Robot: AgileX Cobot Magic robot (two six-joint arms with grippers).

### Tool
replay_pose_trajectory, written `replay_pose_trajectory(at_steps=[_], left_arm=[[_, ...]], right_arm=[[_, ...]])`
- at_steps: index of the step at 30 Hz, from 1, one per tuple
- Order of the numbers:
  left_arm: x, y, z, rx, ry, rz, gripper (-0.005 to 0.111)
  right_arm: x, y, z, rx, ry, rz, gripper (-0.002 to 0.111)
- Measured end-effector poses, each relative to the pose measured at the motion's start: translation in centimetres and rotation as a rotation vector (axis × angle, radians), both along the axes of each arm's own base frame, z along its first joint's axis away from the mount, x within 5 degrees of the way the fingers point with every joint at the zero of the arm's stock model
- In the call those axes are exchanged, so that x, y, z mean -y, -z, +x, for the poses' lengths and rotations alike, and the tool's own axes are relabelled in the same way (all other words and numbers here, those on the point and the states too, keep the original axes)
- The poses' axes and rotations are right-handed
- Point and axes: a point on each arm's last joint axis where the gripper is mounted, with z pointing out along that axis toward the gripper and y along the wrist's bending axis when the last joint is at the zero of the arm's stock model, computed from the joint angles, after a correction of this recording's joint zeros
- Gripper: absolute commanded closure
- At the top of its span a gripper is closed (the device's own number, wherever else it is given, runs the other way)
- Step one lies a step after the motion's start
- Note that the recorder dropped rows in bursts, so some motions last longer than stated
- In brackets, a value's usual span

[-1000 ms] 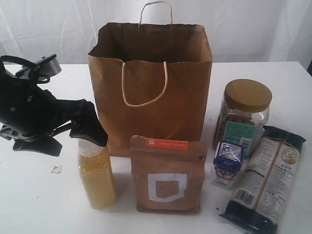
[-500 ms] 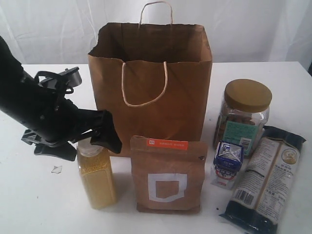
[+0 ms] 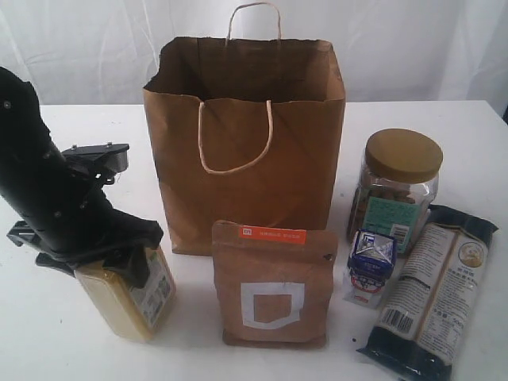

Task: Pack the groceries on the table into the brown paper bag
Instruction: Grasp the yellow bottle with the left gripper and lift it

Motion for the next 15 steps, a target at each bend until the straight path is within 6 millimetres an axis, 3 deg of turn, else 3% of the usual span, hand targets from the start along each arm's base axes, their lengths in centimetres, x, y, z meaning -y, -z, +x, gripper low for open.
replay_pose_trajectory(at_steps=[3,8,13,15], left_arm=[[-0.07,0.02,0.01,0.000,0.000,0.008,0.074],[-0.06,0.01,0.06,0.003,0.004,0.010,0.078],[-0.11,-0.31,0.06,-0.005,0.048,0.029,0.107],[-0.24,-0.77,-0.02,-0.024,0.088,0.055,0.107]], right_arm=[[0.00,0.00,0.00,0.000,0.000,0.000,0.108],[0.00,0.00,0.00,0.000,0.000,0.000,0.108],[0.00,0.00,0.00,0.000,0.000,0.000,0.108],[0.00,0.00,0.00,0.000,0.000,0.000,0.108]])
